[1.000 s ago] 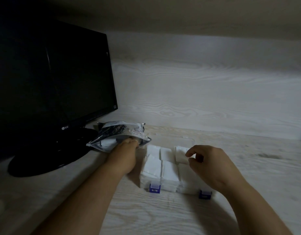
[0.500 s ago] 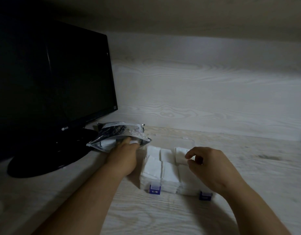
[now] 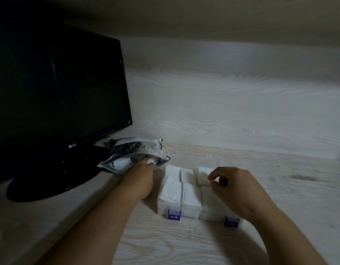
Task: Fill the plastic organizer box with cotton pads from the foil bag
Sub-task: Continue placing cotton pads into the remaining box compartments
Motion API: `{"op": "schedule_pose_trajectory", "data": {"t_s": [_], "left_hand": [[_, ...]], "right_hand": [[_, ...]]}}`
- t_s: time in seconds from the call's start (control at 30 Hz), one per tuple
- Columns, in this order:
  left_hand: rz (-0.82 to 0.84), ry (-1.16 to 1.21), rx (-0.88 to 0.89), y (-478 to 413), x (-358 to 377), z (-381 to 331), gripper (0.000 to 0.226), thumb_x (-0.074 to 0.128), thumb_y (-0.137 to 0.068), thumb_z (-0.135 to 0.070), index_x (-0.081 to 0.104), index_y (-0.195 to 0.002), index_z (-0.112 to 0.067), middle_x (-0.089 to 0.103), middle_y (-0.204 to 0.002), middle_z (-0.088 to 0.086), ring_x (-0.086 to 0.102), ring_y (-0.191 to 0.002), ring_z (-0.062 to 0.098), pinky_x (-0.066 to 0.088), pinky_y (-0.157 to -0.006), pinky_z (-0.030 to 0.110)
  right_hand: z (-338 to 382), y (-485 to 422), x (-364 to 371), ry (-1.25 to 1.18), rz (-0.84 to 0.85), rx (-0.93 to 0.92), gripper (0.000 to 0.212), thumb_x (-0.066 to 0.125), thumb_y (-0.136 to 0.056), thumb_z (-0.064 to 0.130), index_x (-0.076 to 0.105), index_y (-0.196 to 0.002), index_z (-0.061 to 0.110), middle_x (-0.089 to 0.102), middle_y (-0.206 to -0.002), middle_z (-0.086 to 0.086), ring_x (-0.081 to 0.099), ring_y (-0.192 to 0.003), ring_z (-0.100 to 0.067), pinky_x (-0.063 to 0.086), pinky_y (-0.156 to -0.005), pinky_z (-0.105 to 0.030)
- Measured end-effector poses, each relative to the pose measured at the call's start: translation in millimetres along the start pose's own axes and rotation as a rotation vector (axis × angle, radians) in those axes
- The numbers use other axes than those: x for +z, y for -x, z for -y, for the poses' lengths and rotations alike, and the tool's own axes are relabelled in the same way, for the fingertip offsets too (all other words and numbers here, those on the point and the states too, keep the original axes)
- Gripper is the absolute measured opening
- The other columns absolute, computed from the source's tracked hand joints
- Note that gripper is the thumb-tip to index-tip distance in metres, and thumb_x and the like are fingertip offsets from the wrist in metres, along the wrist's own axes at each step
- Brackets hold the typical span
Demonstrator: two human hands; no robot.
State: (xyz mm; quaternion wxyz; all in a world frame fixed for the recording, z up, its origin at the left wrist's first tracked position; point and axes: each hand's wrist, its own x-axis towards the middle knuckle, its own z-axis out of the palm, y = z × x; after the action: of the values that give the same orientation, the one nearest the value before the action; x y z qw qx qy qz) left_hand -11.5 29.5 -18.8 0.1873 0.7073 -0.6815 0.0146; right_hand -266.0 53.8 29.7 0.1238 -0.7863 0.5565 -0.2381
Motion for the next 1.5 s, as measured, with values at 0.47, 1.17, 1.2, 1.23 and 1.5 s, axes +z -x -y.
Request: {"op": "schedule_pose_trajectory", "data": {"t_s": [0.47,1.17,1.2,1.23,1.5], "left_hand": [[-0.086,-0.216,-0.155,2,-16,-8,0.025,0.050,-0.086,-0.011,0.064,-0.106,-0.015,0.061,-0.118,0.004,0.060,-0.110,0.026,0.049,-0.086,0.034],[-0.130,-0.085,-0.186,5,-21,-9,0.045,0.068,-0.083,-0.047,0.058,-0.113,-0.015,0.059,-0.119,0.006,0.057,-0.112,0.024,0.045,-0.089,0.033],[-0.124,-0.063,-0.191,5,-20,-9,0.049,0.068,-0.081,-0.051,0.058,-0.111,-0.015,0.059,-0.118,0.007,0.057,-0.111,0.025,0.045,-0.087,0.033],[-0.121,-0.050,-0.194,4,-19,-9,0.049,0.068,-0.081,-0.053,0.058,-0.109,-0.014,0.060,-0.116,0.007,0.057,-0.109,0.025,0.045,-0.086,0.033],[-0.119,-0.178,-0.194,3,-18,-11,0.023,0.053,-0.089,-0.014,0.053,-0.112,-0.016,0.059,-0.120,0.007,0.058,-0.112,0.025,0.048,-0.085,0.034]], "right_hand": [[1,0,0,0.008,-0.006,-0.013,0.019,0.056,-0.091,0.027,0.068,-0.102,0.038,0.059,-0.082,0.015,0.057,-0.072,-0.002,0.044,-0.062,-0.015],[2,1,0,-0.018,-0.004,-0.010,0.018,0.057,-0.091,0.027,0.068,-0.101,0.037,0.059,-0.084,0.015,0.058,-0.074,-0.004,0.051,-0.068,-0.021],[2,1,0,-0.017,-0.003,-0.010,0.018,0.057,-0.091,0.027,0.068,-0.101,0.037,0.059,-0.084,0.015,0.058,-0.074,-0.004,0.050,-0.068,-0.021],[2,1,0,-0.017,-0.002,-0.010,0.018,0.057,-0.091,0.028,0.068,-0.101,0.037,0.059,-0.084,0.015,0.058,-0.074,-0.004,0.050,-0.069,-0.021],[1,0,1,-0.014,0.000,-0.015,0.017,0.057,-0.091,0.029,0.068,-0.099,0.038,0.060,-0.083,0.014,0.058,-0.074,-0.005,0.050,-0.069,-0.021]]}}
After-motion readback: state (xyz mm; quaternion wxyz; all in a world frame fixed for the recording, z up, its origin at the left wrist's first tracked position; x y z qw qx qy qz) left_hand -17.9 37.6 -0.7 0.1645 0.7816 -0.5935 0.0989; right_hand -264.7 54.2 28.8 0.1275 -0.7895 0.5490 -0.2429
